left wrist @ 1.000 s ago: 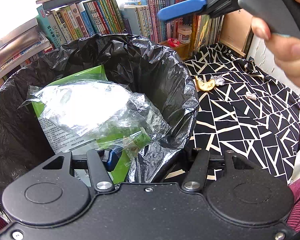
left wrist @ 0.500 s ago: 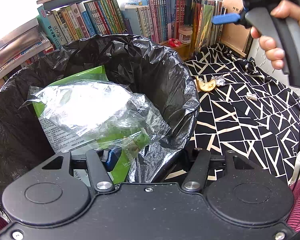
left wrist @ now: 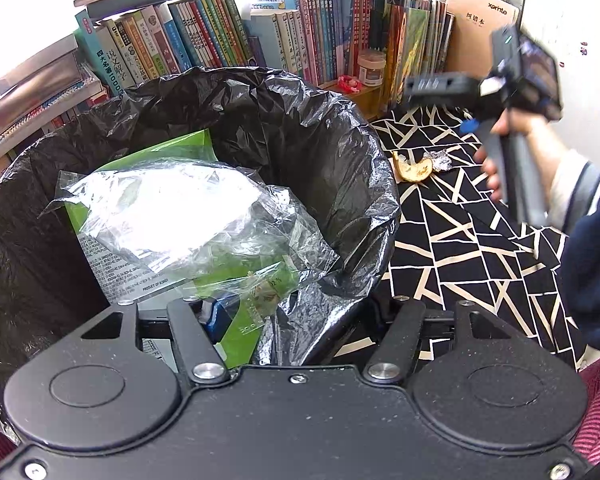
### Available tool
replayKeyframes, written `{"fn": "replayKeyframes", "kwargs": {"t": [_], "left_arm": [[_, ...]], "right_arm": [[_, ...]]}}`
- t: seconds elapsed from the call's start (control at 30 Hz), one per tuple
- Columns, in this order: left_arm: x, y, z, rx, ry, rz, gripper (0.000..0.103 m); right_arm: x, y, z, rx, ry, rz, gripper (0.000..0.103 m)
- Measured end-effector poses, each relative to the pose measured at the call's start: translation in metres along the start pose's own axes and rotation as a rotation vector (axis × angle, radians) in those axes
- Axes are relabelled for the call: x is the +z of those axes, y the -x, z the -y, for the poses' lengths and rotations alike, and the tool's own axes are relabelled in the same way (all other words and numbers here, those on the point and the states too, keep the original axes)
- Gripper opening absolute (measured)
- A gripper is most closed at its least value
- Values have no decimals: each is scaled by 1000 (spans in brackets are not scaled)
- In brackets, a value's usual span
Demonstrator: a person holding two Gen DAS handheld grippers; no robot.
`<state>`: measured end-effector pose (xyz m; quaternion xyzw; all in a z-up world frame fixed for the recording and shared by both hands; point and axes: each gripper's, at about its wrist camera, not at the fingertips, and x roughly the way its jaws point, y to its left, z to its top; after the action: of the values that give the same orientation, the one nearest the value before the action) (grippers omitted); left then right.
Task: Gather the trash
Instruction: 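Move the right tool back to the orange peel on the cloth, then close the right tool on the orange peel and lift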
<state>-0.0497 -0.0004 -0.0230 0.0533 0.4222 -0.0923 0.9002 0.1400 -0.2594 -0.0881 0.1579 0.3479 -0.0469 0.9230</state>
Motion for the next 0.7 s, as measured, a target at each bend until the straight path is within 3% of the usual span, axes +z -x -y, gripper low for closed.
{"fn": "replayKeyframes", "kwargs": {"t": [0.2, 0.4, 0.7], "left_arm": [[1, 0, 0, -1, 5, -3, 60], [3, -1, 0, 7, 11, -8, 60], [4, -1, 1, 11, 17, -18, 60]], "right_arm": [[-35, -41, -6, -80, 80, -23, 103], [-60, -72, 1, -141, 28, -3, 103], [-67, -89, 15, -166, 3, 16, 103]]}}
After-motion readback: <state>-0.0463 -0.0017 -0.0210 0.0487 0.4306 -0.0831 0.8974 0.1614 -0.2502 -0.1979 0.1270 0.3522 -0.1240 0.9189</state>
